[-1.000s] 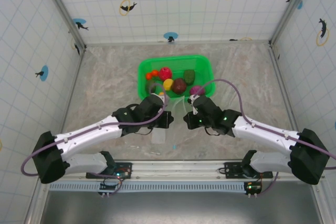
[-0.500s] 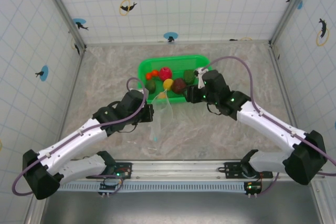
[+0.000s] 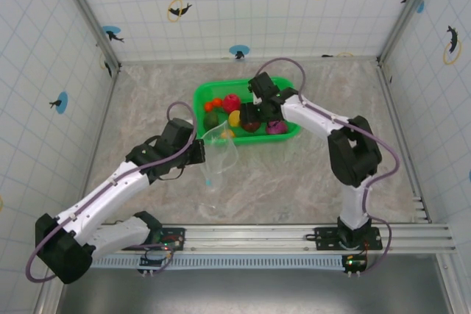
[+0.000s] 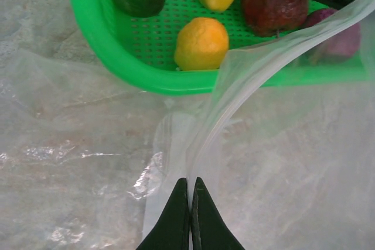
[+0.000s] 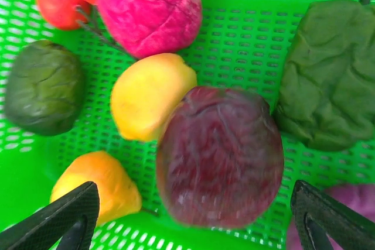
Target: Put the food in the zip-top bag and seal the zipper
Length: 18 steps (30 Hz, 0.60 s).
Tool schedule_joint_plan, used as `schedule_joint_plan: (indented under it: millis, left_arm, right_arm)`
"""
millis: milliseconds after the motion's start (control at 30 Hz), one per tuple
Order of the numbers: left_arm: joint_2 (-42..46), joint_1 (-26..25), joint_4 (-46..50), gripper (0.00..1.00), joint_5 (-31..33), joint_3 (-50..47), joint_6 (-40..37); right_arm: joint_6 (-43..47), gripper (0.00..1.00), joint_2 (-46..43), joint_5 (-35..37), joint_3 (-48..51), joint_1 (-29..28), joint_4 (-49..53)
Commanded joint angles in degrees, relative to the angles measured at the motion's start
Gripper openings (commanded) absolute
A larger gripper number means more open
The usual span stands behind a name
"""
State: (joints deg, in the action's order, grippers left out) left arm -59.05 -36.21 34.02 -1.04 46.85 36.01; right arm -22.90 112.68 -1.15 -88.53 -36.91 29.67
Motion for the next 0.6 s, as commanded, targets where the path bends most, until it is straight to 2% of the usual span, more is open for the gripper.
schedule_joint_plan:
  millis: [0,133,233,400,567]
  left_arm:
    - [-0.5,1.8,-2.4,0.00,-4.4,-2.3,-4.0]
    - [0.2,3.3,-5.0,0.00,-6.4,-5.6,-4.9]
    - [0.7,4.6,-5.6,0.00,-7.7,-6.5,-5.6]
    - [1.7,5.7,-5.9,0.00,-8.7,-6.5,-6.7]
    - [1.2,6.3,-7.5,0.00,-12.0,-6.5,-5.9]
  right_arm:
    - [0.7,0.87,4.8,0.0,-5.6,-0.4,5.2]
    - [0.2,0.85,10.2,0.1,-10.2,-0.7,7.3]
    - [-0.2,0.79,11.4,1.4,-11.1,-0.7,8.0]
    - [-0.8,0.64,9.2,1.8,-8.2,0.0,5.9]
    - [-0.3,0.62,4.8,1.7,-7.7,0.1,5.4]
